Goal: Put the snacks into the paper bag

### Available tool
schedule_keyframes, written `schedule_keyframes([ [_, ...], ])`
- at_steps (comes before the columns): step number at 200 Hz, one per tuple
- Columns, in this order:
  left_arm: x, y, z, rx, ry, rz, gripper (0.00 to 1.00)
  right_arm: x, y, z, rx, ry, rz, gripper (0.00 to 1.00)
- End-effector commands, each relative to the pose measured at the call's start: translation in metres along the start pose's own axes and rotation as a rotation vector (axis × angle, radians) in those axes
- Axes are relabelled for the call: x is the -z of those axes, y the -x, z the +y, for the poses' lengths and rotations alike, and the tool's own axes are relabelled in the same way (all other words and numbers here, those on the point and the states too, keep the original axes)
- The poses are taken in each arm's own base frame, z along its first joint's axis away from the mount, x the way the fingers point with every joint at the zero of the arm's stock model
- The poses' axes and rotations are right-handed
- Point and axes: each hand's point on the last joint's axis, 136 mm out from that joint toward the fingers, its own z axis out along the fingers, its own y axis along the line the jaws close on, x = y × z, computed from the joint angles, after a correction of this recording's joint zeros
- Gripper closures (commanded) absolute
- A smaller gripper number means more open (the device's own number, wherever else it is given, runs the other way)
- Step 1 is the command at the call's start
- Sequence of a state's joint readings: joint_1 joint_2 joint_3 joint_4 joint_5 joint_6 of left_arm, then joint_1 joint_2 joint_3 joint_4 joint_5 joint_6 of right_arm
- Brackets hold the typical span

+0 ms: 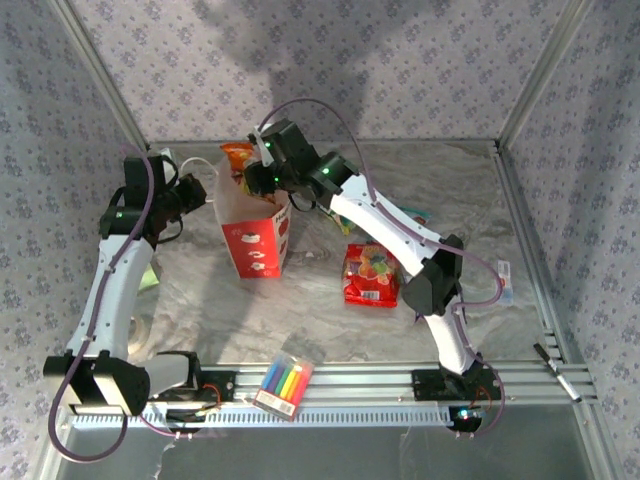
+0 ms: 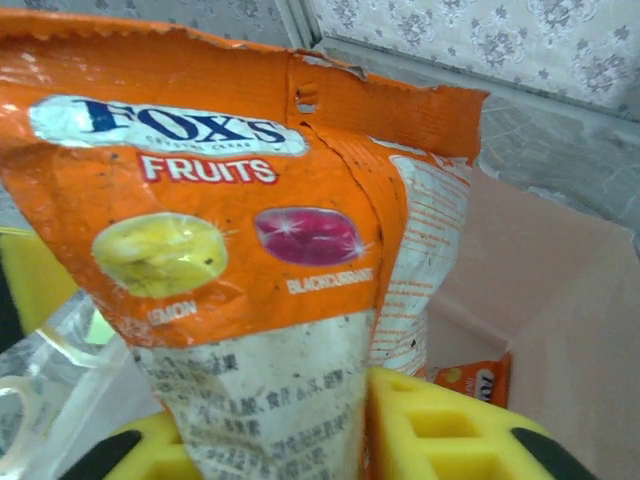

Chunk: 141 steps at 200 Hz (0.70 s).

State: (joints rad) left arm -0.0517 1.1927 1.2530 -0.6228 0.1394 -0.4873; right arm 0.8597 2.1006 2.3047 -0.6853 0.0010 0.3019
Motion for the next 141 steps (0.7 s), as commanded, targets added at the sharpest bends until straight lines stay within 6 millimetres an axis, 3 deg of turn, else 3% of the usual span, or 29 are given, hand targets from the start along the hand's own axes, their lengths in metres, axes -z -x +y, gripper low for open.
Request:
schedule_keyframes([
  [1, -0.001, 0.007, -0.003, -0.009, -0.022, -0.021, 0.91, 0.011, 0.023, -0.007, 0.019, -0.048, -0.065, 0.59],
  [26, -0.002, 0.006, -0.003, -0.010, -0.022, -0.017, 0.91, 0.015, 0.026, -0.006, 0.010, -0.050, -0.061, 0.48],
  [62, -0.003, 0.006, -0.002, -0.009, -0.018, -0.014, 0.91, 0.030, 0.030, 0.008, 0.012, -0.003, -0.067, 0.46],
  [103, -0.001, 0.007, -0.003, -0.009, -0.022, -0.016, 0.92, 0.063, 0.029, 0.016, 0.047, 0.006, -0.062, 0.42],
  [141, 0.001, 0.007, -0.003, -0.008, -0.022, -0.019, 0.91, 0.097, 0.015, 0.014, 0.084, -0.001, -0.056, 0.38],
])
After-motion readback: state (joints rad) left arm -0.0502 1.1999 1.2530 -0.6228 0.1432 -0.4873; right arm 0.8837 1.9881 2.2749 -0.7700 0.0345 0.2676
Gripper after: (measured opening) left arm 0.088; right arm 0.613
